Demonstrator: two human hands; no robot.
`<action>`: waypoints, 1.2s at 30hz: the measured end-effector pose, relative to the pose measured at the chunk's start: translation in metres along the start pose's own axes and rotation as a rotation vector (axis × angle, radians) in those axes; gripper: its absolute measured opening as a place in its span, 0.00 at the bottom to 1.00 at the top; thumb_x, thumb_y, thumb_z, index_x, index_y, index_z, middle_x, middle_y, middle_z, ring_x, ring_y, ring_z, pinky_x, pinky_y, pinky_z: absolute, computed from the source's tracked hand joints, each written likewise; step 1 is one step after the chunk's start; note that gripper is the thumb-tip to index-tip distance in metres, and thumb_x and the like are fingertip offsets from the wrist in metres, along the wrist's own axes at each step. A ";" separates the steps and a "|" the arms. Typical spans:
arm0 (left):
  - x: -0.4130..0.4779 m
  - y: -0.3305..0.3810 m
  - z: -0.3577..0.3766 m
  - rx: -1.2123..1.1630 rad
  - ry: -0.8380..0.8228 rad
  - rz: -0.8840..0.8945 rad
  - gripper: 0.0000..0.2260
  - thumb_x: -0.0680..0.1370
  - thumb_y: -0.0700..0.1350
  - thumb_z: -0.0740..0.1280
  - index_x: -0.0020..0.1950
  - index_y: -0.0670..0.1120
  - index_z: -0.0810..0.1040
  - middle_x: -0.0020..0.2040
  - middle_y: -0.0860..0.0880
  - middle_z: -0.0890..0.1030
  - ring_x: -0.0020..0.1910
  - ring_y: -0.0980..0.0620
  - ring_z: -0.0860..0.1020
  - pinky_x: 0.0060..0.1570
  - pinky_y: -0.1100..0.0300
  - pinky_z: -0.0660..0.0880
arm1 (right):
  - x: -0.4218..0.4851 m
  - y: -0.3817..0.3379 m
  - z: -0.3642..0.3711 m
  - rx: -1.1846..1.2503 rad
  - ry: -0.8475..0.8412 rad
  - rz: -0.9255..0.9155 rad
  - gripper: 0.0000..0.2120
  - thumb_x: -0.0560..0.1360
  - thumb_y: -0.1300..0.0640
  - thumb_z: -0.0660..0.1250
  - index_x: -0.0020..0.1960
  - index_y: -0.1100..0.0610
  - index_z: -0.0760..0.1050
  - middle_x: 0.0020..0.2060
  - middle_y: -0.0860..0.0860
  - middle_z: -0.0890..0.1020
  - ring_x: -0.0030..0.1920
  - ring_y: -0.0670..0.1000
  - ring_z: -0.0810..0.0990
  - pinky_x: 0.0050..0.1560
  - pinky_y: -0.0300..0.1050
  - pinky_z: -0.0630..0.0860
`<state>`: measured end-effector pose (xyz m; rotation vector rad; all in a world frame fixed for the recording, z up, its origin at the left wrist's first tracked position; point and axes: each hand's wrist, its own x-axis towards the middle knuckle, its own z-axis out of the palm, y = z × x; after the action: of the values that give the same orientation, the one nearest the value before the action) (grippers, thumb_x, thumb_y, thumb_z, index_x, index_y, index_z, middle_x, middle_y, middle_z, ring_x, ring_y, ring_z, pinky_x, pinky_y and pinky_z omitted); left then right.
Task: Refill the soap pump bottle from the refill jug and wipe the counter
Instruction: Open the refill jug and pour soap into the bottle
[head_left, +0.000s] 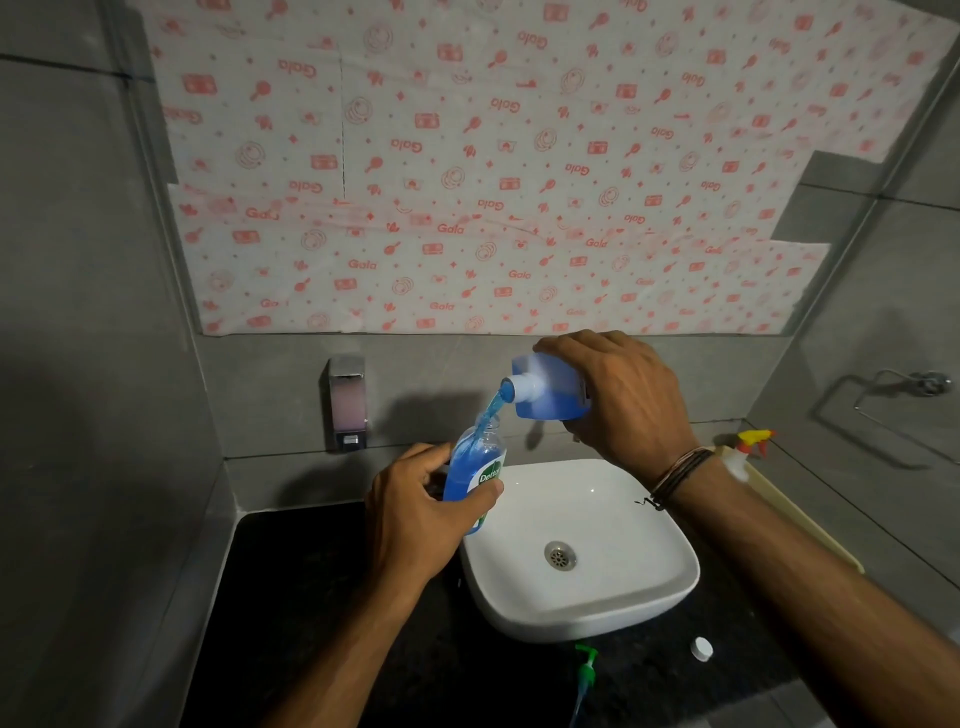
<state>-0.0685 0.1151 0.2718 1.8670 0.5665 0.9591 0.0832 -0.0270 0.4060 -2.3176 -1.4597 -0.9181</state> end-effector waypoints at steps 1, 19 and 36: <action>0.000 0.000 0.000 0.000 -0.001 0.001 0.23 0.66 0.58 0.82 0.57 0.51 0.86 0.48 0.55 0.87 0.43 0.53 0.86 0.41 0.50 0.86 | 0.000 0.000 -0.001 0.004 -0.003 0.001 0.34 0.62 0.59 0.83 0.66 0.52 0.78 0.57 0.52 0.85 0.53 0.58 0.83 0.55 0.55 0.79; -0.003 0.003 0.002 -0.010 -0.004 -0.005 0.25 0.66 0.58 0.82 0.60 0.51 0.86 0.50 0.55 0.87 0.45 0.53 0.86 0.43 0.49 0.87 | 0.000 0.002 -0.003 0.007 -0.030 0.009 0.33 0.63 0.60 0.82 0.67 0.53 0.78 0.58 0.54 0.85 0.55 0.60 0.83 0.58 0.57 0.78; 0.000 0.001 0.002 -0.017 -0.011 -0.008 0.21 0.65 0.58 0.82 0.55 0.54 0.87 0.46 0.57 0.86 0.42 0.56 0.86 0.41 0.52 0.86 | 0.002 0.004 0.000 -0.004 -0.029 0.006 0.31 0.66 0.58 0.80 0.68 0.52 0.77 0.59 0.53 0.84 0.57 0.59 0.82 0.60 0.58 0.77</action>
<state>-0.0671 0.1136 0.2724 1.8529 0.5571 0.9449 0.0875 -0.0280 0.4081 -2.3463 -1.4625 -0.8902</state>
